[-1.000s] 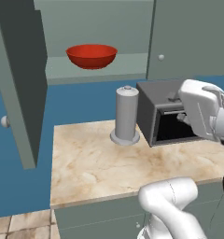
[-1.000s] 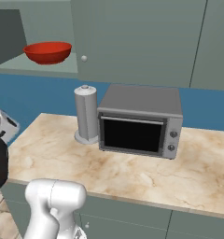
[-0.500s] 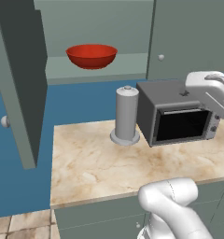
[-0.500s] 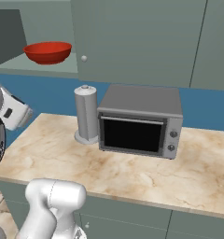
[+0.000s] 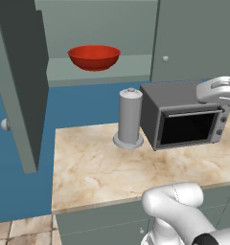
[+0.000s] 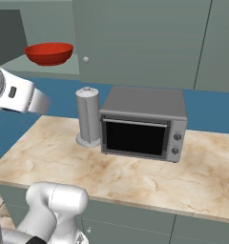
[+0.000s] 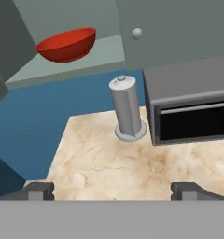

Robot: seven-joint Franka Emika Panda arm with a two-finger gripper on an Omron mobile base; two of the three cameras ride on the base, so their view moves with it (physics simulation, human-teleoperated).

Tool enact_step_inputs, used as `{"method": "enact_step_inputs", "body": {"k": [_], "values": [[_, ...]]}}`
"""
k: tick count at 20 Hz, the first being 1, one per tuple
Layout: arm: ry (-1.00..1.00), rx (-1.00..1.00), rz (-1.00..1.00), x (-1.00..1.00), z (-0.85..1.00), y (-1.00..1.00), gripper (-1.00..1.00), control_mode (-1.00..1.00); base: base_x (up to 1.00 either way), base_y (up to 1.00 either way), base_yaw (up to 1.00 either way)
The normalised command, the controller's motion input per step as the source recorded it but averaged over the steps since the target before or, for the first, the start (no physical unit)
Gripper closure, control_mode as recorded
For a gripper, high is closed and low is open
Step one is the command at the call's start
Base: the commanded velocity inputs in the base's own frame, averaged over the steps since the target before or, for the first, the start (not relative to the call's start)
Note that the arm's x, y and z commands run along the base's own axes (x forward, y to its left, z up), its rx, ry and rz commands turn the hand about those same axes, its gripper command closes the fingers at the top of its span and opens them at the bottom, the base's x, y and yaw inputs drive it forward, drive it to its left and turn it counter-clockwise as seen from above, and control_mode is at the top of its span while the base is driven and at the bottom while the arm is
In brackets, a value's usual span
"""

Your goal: Move the bowls from the cabinet to the plates on the dining table.

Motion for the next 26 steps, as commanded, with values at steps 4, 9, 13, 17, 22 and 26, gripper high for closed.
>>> {"method": "enact_step_inputs", "body": {"k": [4,9,13,17,22,26], "values": [[-0.05,-0.07,0.00,0.06,-0.02,0.00,-1.00,-1.00,0.00,0.00,0.00],[-0.01,0.00,0.00,0.39,-0.40,-0.01,-1.00,-1.00,0.00,0.00,0.00],[-0.01,0.00,0.00,0.30,-0.06,-0.02,-1.00,-1.00,0.00,0.00,0.00],[-0.07,0.00,-0.03,0.03,0.13,-0.11,-1.00,-1.00,0.00,0.00,0.00],[-0.07,0.00,-0.06,0.00,0.17,-0.22,-1.00,-1.00,0.00,0.00,0.00],[-0.09,0.00,-0.06,0.03,0.16,-0.21,-1.00,-1.00,0.00,0.00,0.00]]}}
